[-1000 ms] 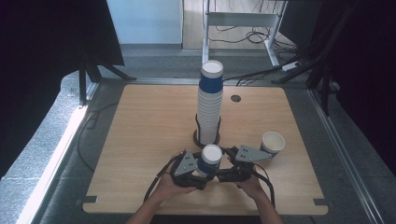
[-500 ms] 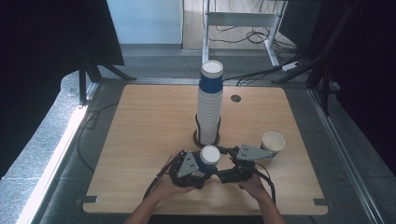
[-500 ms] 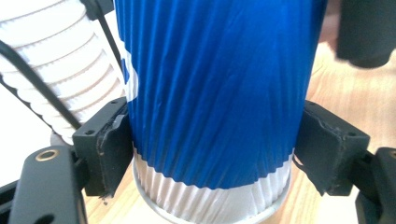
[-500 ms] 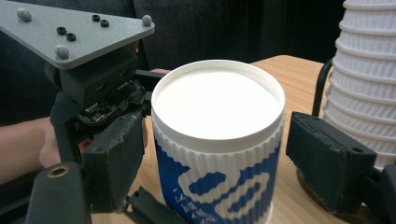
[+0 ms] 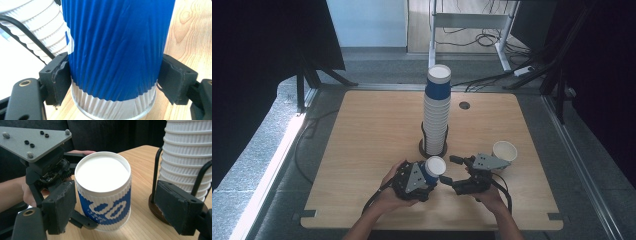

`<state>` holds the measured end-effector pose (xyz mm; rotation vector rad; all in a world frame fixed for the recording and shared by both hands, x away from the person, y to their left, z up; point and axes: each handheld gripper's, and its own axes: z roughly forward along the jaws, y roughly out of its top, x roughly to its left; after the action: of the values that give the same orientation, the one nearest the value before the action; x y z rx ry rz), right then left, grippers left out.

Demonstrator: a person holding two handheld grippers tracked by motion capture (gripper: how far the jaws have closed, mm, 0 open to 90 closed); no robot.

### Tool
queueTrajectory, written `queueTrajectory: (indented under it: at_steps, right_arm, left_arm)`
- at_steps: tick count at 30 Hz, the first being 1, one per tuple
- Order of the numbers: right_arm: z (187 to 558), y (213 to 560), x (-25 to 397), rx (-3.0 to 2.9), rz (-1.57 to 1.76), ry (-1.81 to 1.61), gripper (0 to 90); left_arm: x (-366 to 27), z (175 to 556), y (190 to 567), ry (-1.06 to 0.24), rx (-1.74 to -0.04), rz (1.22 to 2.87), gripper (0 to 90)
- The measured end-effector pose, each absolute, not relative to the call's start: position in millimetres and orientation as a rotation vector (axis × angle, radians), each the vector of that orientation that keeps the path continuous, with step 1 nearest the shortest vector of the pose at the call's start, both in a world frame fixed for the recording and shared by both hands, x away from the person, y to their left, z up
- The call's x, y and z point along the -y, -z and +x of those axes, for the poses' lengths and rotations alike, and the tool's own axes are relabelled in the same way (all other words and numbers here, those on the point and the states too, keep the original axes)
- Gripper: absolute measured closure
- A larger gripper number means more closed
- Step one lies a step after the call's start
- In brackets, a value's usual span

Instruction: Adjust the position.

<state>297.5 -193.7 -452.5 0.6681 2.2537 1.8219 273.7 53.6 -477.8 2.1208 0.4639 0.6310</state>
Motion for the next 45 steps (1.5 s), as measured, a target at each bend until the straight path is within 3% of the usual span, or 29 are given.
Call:
queueTrajectory:
  at_steps: [22,45]
  right_arm:
    - [301.5,444.3,203.3,-2.476,0.640,-1.647,19.0]
    - [327.8,409.8,167.2,-2.963,0.582,-1.028,17.4]
  left_arm:
    - [-48.5,268.5,478.1,-0.882,-0.417,2.227,19.7]
    - [-33.1,258.6,484.6,-1.089,-0.325,2.267,19.7]
